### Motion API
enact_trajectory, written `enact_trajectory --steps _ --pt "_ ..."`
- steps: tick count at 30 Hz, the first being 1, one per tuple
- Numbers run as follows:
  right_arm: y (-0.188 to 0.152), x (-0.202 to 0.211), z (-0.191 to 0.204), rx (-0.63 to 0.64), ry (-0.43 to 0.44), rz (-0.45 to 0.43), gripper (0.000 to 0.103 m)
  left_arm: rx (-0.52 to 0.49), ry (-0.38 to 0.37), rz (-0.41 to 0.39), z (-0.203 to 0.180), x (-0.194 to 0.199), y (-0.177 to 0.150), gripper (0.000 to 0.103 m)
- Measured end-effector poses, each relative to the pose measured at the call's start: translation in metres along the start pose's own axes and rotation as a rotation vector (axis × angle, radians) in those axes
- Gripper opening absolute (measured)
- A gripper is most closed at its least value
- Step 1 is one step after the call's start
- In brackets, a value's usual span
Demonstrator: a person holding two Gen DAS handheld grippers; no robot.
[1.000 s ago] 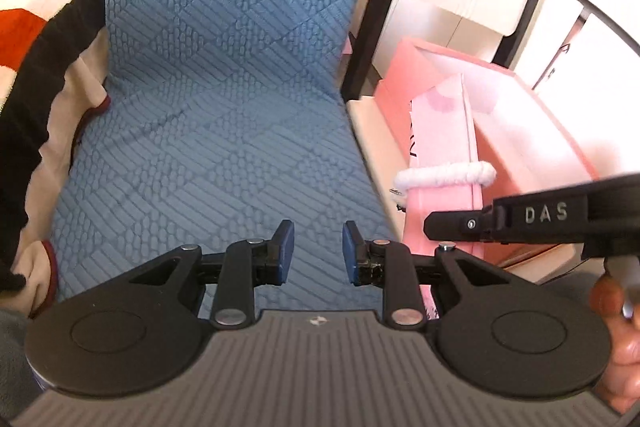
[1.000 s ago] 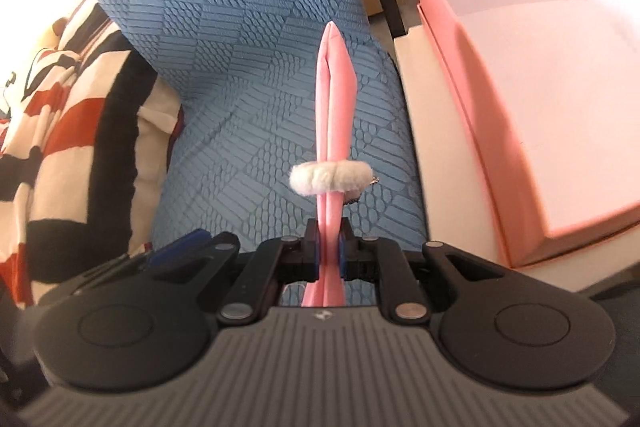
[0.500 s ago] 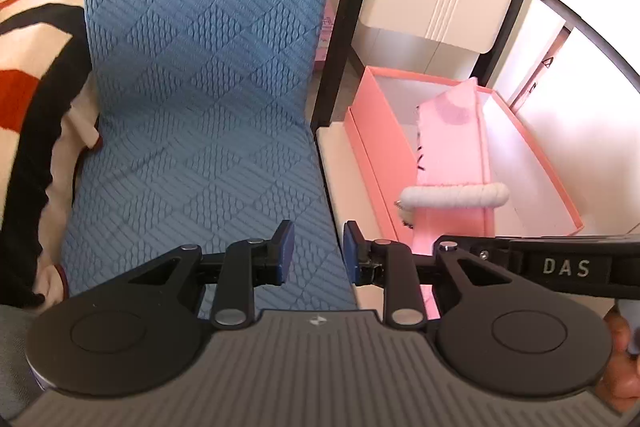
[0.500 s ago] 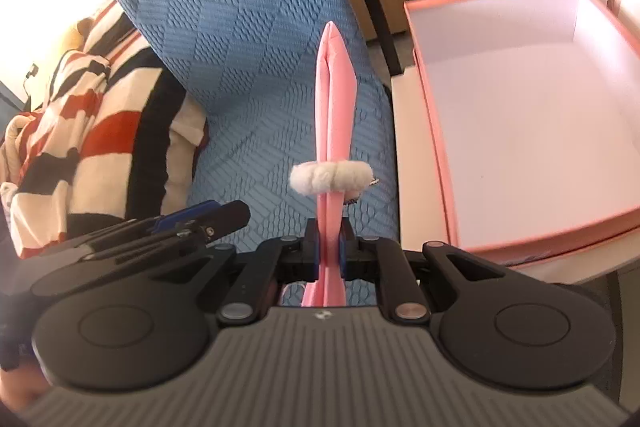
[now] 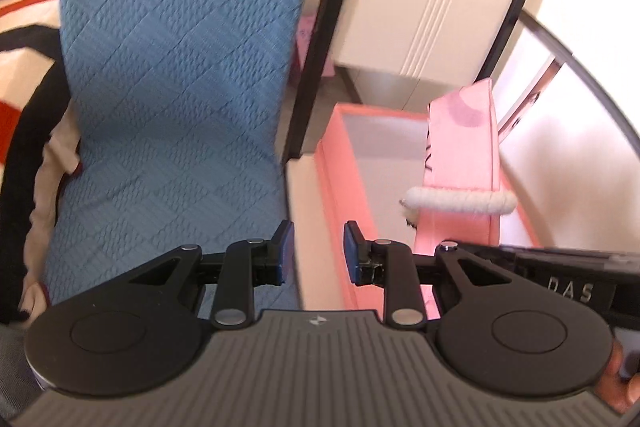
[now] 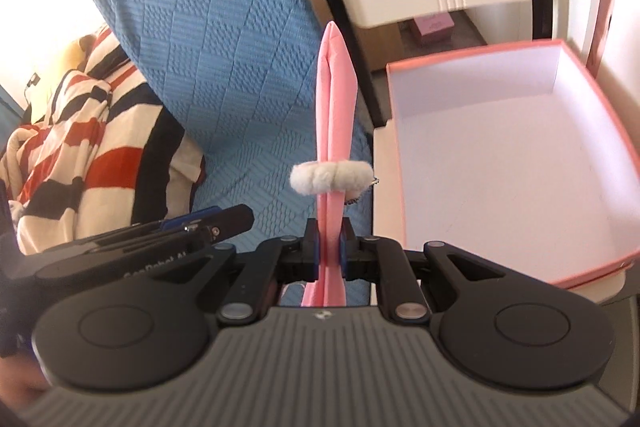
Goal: Organize objects
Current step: 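Carry the tied pink bundle with the left tool over the pink box, then lower the bundle into the box and open the left tool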
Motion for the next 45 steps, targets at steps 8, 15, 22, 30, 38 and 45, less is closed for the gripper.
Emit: enact_trajectory --steps 8,15,22,30,38,45 --pt "0.024 0.009 -0.028 -0.022 -0.015 -0.043 0.013 -0.031 -0.044 -0.035 -0.038 -0.026 0.030 0.031" --pt "0.032 -0.004 -0.067 -0.057 -0.040 -0.044 0.014 -0.042 -0.072 0.011 -0.057 -0.069 0.034 0.031" --pt "0.034 -0.033 -0.102 -0.129 -0.059 -0.014 0.014 -0.039 -0.077 0.076 -0.064 -0.113 0.022 0.031" --pt "0.037 -0.074 -0.139 -0.181 -0.093 0.049 0.014 -0.015 -0.072 0.178 -0.060 -0.177 0.013 0.031" --pt "0.030 -0.117 -0.166 -0.207 -0.126 0.104 0.014 0.022 -0.075 0.253 -0.053 -0.220 0.003 0.032" --pt "0.016 -0.141 -0.177 -0.222 -0.151 0.134 0.014 0.042 -0.092 0.297 -0.052 -0.237 -0.003 0.032"
Point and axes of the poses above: each gripper's, at about its wrist camera, not at the fingertips, and x roughly against the way its jaws point, z to its left, y to its top, the point moved 2 cm from there along -x, roughly the way its jaws point, and after that the axes turned 11 degrees about -y, right-handed, at the moved point
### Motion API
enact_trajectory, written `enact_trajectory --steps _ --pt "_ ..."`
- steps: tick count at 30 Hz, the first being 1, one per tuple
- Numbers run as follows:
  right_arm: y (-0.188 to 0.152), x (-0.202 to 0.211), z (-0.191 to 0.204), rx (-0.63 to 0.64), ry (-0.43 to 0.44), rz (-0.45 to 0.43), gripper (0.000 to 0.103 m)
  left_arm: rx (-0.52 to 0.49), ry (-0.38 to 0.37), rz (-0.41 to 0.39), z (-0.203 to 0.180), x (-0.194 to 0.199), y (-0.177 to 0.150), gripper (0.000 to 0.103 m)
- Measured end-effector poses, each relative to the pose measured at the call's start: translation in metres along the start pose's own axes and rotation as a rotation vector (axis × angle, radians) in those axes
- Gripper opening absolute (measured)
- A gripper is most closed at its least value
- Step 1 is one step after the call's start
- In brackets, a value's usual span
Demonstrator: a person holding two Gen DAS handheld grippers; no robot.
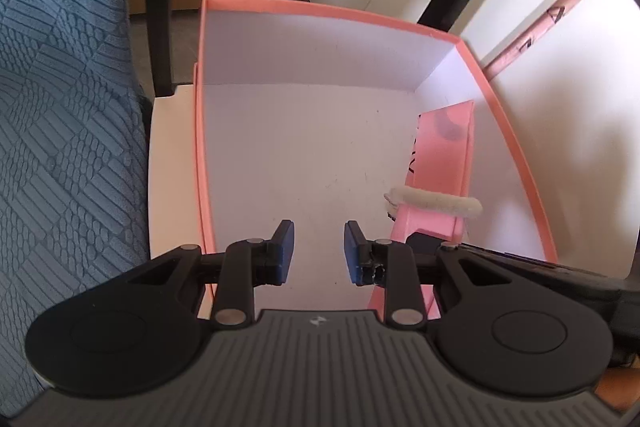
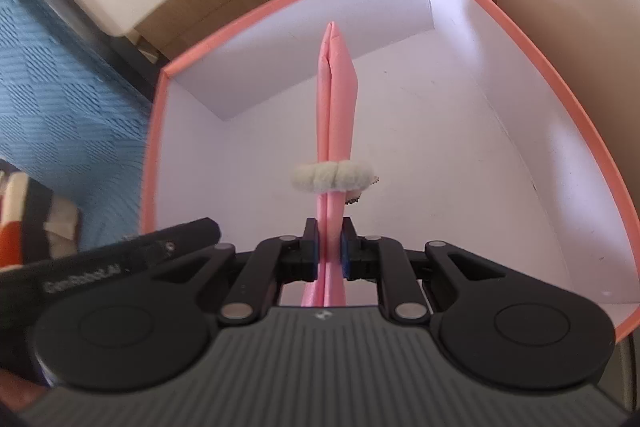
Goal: Organize objects
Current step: 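Lower the bundle into the box and open the left tool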
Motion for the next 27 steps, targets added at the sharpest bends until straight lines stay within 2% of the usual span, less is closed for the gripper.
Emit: enact_trajectory --steps 8,10,13,18,21,27 --pt "-0.003 -0.011 -0.004 0.027 -0.040 -0.001 0.017 -0.001 -0.016 0.012 -0.004 -0.003 -0.003 0.034" --pt "-0.002 -0.010 -0.006 0.011 -0.039 0.012 0.027 -0.011 -0.016 0.008 -0.006 0.001 -0.003 0.038" --pt "-0.002 -0.005 -0.006 0.005 -0.059 0.016 0.038 -0.037 -0.019 0.001 -0.011 0.014 -0.004 0.039" --pt "-0.005 0.024 -0.004 -0.004 -0.055 -0.032 0.036 -0.064 -0.045 -0.040 -0.022 0.046 -0.009 0.041" --pt "-0.010 0.046 0.001 -0.004 -0.052 -0.064 0.036 -0.082 -0.048 -0.065 -0.028 0.069 -0.012 0.045" --pt "-0.021 0.081 0.011 -0.001 -0.064 -0.110 0.036 -0.110 -0.060 -0.118 -0.038 0.115 -0.019 0.046"
Point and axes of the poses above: each gripper's, at about its wrist camera, not at the fingertips, and x roughly against the way its jaws point, z to its left, y to its top, the point moved 2 cm from there along -x, roughly the way its jaws point, and after that the axes turned 11 degrees about -y, right-handed, at the moved point
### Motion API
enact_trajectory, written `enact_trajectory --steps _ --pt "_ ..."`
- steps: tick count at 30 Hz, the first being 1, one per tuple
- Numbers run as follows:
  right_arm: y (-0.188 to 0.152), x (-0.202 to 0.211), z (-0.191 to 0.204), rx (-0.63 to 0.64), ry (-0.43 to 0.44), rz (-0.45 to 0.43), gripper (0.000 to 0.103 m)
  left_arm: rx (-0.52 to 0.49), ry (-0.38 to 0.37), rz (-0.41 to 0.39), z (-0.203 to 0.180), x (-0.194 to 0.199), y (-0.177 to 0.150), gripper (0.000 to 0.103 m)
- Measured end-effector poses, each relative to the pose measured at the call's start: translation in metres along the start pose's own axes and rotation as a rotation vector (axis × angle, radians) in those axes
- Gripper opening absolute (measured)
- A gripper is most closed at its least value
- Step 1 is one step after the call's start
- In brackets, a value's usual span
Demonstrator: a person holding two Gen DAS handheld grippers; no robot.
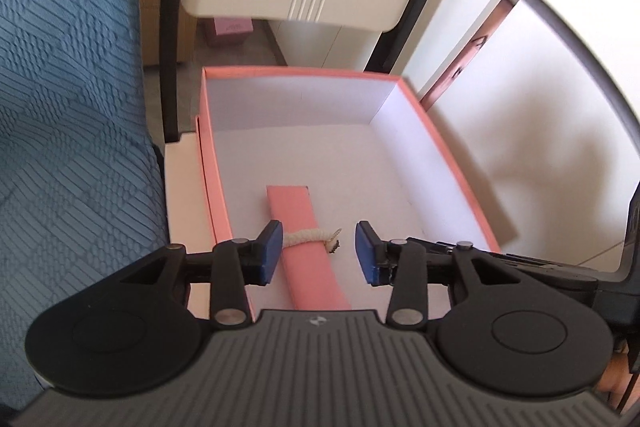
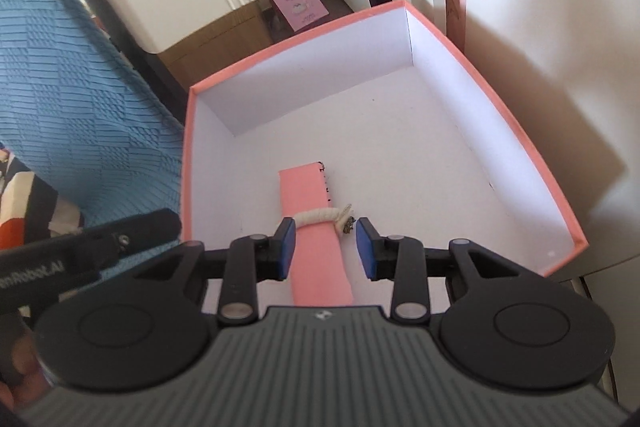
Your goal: Organize objects
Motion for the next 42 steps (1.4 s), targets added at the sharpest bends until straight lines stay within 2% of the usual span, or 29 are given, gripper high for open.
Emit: enact_trajectory --steps 10,20,22,26,31,35,37,42 --pt "-0.005 0.068 0.010 0.003 -0.005 -0.102 0.036 -0.034 -0.018 -0.091 -0.015 0.066 -0.005 0.046" --pt "-0.030 0.125 0.024 0.010 -0.010 -0.180 0.036 -0.080 -0.039 -0.151 -0.026 0.122 -0.017 0.047" --pt "-0.036 0.138 0.028 0.012 -0.014 -0.200 0.036 -0.089 -0.042 -0.159 -0.028 0.133 -0.022 0.052" --pt "-0.054 0.160 0.035 0.006 -0.018 -0.238 0.036 -0.120 -0.048 -0.173 -0.033 0.153 -0.037 0.054" --pt "-0.084 0.180 0.048 0.006 -0.030 -0.266 0.036 -0.133 -0.059 -0.198 -0.028 0.175 -0.059 0.063" --pt "-0.109 0.188 0.057 0.009 -0.033 -0.269 0.036 -0.144 -0.059 -0.224 -0.019 0.189 -0.077 0.072" --pt "-0.121 0.189 0.060 0.020 -0.038 -0.273 0.036 -0.147 -0.052 -0.233 -0.013 0.195 -0.087 0.081" --pt "-0.149 0.191 0.060 0.031 -0.056 -0.285 0.036 -0.151 -0.032 -0.241 0.000 0.203 -0.106 0.088"
Point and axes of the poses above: each gripper's, at about its wrist camera, not at the fingertips, and x roughly against the way its jaws point, z to its left, y to its top, the point moved 2 cm from there along -x, roughly the way its jaws point, and after that the axes turned 11 degrees about -y, right-handed, at the moved point
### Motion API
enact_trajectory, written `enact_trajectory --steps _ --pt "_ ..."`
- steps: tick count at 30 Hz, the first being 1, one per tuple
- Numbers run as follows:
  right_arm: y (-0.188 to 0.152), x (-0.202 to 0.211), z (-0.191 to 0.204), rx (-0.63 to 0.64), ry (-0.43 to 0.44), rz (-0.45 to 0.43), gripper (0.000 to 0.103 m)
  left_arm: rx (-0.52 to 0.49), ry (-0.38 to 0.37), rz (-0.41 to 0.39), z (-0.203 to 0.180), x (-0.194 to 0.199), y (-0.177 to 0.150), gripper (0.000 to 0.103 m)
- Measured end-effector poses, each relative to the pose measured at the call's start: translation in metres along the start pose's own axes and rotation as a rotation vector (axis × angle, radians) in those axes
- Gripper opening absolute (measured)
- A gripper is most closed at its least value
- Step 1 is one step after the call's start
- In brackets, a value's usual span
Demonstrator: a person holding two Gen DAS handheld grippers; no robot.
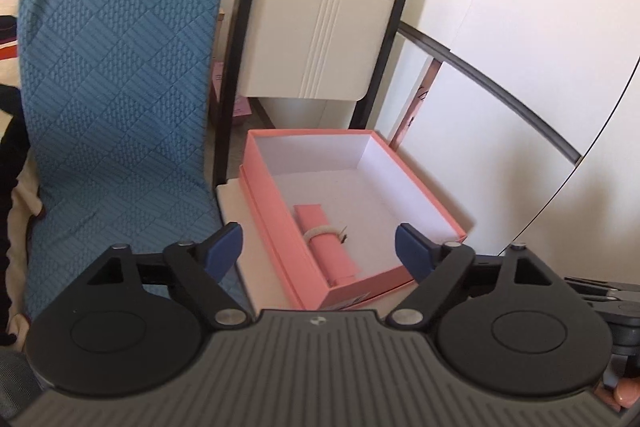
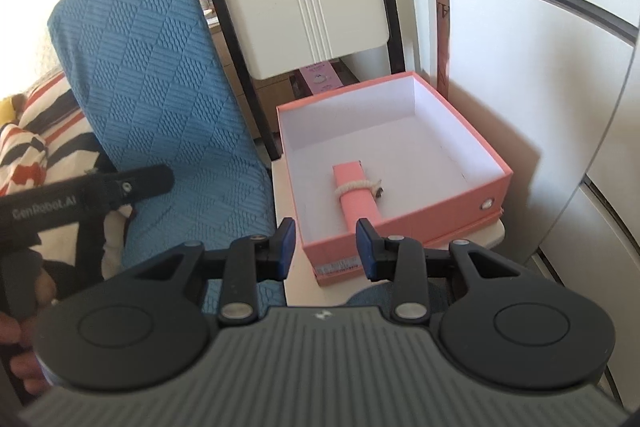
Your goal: Organize objects
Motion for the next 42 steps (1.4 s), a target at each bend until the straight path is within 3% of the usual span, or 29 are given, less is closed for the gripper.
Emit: enact_trajectory --steps 11,13,15,16,42 --pt "-0.036 -0.012 0.003 -0.035 -0.010 0.006 0.040 -0.028 0.040 0.008 0.014 0.005 -0.028 0.103" --pt "-0.038 -0.015 0.005 -0.028 -0.016 -0.003 0.072 -0.023 0.036 0.012 0.016 0.005 -0.033 0.103" --pt "-0.039 -0.018 0.004 -0.035 -0.011 -0.008 0.092 -0.011 0.037 0.005 0.019 0.005 -0.035 0.103" --pt "-0.040 -0.019 0.005 -0.037 -0.012 -0.002 0.096 -0.004 0.038 0.000 0.021 0.006 -0.036 0.103" --pt "-0.045 -0.007 0.004 -0.024 -0.033 -0.021 0.096 -0.041 0.042 0.017 0.010 0.021 -0.050 0.103"
Point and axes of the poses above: each gripper's, at about its wrist camera, not at the fingertips, and x roughly against the way its jaws point, z to its left, y to its top, the point moved 2 cm from there along -x, roughly the way its jaws point, and after that the axes turned 11 degrees about -y, right-handed, at the moved point
